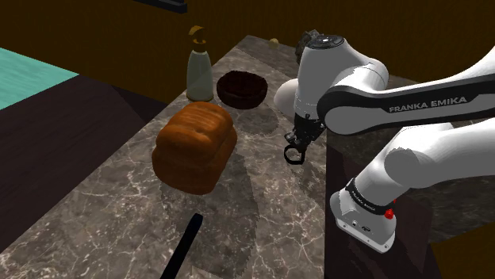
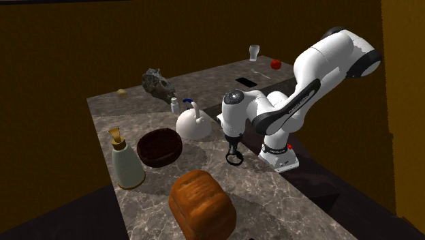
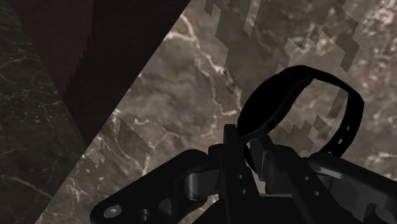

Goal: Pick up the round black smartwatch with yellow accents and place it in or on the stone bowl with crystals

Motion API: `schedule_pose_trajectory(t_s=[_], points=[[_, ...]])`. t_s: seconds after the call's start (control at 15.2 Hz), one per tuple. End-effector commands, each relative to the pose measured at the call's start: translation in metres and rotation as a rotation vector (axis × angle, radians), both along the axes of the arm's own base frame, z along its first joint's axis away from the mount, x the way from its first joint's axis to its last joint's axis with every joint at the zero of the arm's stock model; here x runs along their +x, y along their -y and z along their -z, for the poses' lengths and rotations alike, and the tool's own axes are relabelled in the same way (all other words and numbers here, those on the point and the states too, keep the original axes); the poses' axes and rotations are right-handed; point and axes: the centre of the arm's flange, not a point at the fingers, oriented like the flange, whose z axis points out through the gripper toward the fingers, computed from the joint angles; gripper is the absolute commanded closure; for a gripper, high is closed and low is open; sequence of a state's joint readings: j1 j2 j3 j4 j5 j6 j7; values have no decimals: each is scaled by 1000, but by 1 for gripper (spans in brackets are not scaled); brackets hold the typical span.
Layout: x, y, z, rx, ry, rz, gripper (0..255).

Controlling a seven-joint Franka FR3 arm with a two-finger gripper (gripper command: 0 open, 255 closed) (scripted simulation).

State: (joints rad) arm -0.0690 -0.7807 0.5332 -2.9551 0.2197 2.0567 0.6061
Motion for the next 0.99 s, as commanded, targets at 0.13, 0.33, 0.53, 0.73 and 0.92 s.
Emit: schedule_pose_trajectory(t_s=[0.13, 0.33, 0.53, 0.73, 0.92], points=[[0, 0, 0, 0, 0, 0, 255], [0, 0, -16, 0, 0, 0, 255], [0, 0, -31, 0, 0, 0, 255], [0, 0, -47, 0, 0, 0, 255], [0, 0, -63, 0, 0, 0, 255]])
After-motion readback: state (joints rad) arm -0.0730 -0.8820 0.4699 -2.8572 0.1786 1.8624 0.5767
